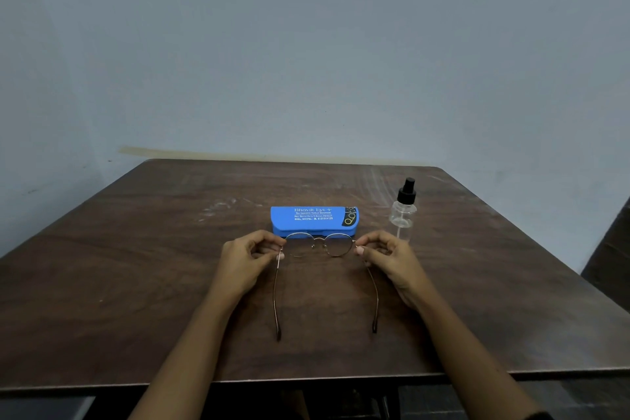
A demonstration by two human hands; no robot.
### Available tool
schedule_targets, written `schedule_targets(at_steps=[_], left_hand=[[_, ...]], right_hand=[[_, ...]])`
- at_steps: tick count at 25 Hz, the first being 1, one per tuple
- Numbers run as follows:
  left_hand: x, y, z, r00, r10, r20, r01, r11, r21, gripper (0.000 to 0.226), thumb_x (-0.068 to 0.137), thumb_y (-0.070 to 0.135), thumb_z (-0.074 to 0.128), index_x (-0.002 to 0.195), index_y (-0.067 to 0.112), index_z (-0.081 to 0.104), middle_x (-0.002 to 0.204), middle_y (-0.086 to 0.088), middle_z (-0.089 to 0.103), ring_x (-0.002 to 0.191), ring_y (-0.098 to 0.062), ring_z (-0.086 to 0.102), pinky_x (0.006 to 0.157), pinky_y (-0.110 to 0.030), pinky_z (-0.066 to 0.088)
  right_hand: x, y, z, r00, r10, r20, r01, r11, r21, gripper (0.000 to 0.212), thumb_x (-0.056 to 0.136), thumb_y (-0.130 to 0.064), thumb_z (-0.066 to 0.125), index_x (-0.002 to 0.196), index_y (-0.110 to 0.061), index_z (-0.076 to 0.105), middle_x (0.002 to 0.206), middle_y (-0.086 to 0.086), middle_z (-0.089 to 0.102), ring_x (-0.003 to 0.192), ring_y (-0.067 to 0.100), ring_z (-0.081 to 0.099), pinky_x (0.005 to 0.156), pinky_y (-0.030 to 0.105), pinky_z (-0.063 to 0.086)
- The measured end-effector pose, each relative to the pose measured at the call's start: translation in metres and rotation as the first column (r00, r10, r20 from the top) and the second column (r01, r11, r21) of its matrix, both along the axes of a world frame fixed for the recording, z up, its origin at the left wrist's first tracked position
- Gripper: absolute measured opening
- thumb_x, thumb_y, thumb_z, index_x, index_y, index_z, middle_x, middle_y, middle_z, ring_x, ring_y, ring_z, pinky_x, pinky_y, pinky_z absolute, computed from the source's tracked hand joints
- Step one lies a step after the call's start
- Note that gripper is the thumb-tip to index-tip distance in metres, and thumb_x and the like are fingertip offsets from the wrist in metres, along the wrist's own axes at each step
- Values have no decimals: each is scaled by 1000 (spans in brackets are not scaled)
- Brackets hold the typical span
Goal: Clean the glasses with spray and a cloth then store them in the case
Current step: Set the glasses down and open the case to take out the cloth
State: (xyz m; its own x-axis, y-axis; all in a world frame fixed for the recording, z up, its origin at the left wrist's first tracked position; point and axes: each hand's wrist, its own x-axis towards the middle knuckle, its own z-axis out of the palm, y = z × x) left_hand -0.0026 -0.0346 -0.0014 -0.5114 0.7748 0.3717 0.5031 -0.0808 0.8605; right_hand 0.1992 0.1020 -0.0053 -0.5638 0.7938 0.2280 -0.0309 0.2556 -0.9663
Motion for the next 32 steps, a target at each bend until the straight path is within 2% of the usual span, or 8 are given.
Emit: schedule_targets(at_steps=[8, 21, 23, 24, 25, 27, 29, 32], left_hand=[[0, 0, 0, 1000, -4, -18, 4, 1000, -10, 22, 72, -12, 65, 84, 6, 68, 75, -4, 65, 62, 10, 59, 63, -2, 46], [-1, 3, -4, 998, 69, 3, -69, 997, 18, 20, 72, -10, 64, 86, 4, 64, 74, -7, 66, 59, 6, 58, 59, -4, 45], [-4, 6, -6, 994, 106, 34, -108, 994, 32, 17, 75, -5, 64, 84, 9, 64, 73, -5, 65, 61, 1, 60, 63, -10, 49], [-5, 7, -7, 989, 130, 67, -133, 990, 41, 16, 77, -2, 63, 82, 13, 64, 73, -6, 65, 62, -3, 60, 65, -17, 52], [-6, 8, -7, 983, 154, 103, -160, 985, 58, 15, 79, 0, 62, 81, 15, 63, 74, -7, 66, 63, -9, 61, 65, -24, 53], [-10, 13, -7, 968, 219, 124, -233, 967, 105, 13, 81, 2, 60, 82, 14, 62, 78, -8, 66, 68, -13, 61, 69, -29, 52], [-15, 19, -4, 952, 298, 73, -306, 940, 149, 14, 80, 1, 60, 89, 11, 63, 88, -6, 67, 74, -11, 59, 72, -24, 50], [-25, 34, -1, 955, 296, -11, -293, 950, 108, 31, 80, -1, 60, 110, 6, 60, 114, -12, 62, 95, -18, 57, 82, -29, 46]], right_hand=[[1, 2, -1, 1000, 21, -6, -21, 1000, -15, 14, 81, 1, 63, 83, -12, 62, 77, 6, 61, 68, 11, 53, 62, 14, 48], [-1, -2, 1, 1000, -4, -5, 3, 1000, -18, 7, 85, 2, 57, 86, -5, 59, 77, 13, 60, 66, 17, 53, 67, 24, 47], [-2, -1, 0, 997, -76, 32, 73, 993, 94, 8, 88, 1, 54, 88, -4, 60, 76, 8, 61, 64, 14, 54, 65, 20, 47], [-3, -2, 0, 985, -164, 59, 146, 961, 233, 9, 88, 1, 53, 88, -4, 61, 76, 5, 62, 64, 11, 55, 64, 14, 46], [-4, -2, 1, 964, -261, 60, 216, 891, 398, 11, 87, 2, 53, 89, -4, 62, 77, 3, 63, 66, 8, 56, 64, 7, 42], [-6, -3, 5, 936, -351, 2, 271, 726, 632, 15, 86, 2, 50, 92, -3, 63, 84, 5, 66, 73, 10, 58, 67, 5, 38], [-9, -2, 9, 941, -338, -2, 238, 658, 715, 22, 85, 4, 47, 98, -1, 63, 95, 11, 67, 86, 14, 58, 76, 9, 37], [-18, 8, 14, 948, -300, 103, 136, 679, 721, 36, 82, 16, 45, 110, 2, 60, 121, 19, 59, 111, 23, 54, 94, 13, 32]])
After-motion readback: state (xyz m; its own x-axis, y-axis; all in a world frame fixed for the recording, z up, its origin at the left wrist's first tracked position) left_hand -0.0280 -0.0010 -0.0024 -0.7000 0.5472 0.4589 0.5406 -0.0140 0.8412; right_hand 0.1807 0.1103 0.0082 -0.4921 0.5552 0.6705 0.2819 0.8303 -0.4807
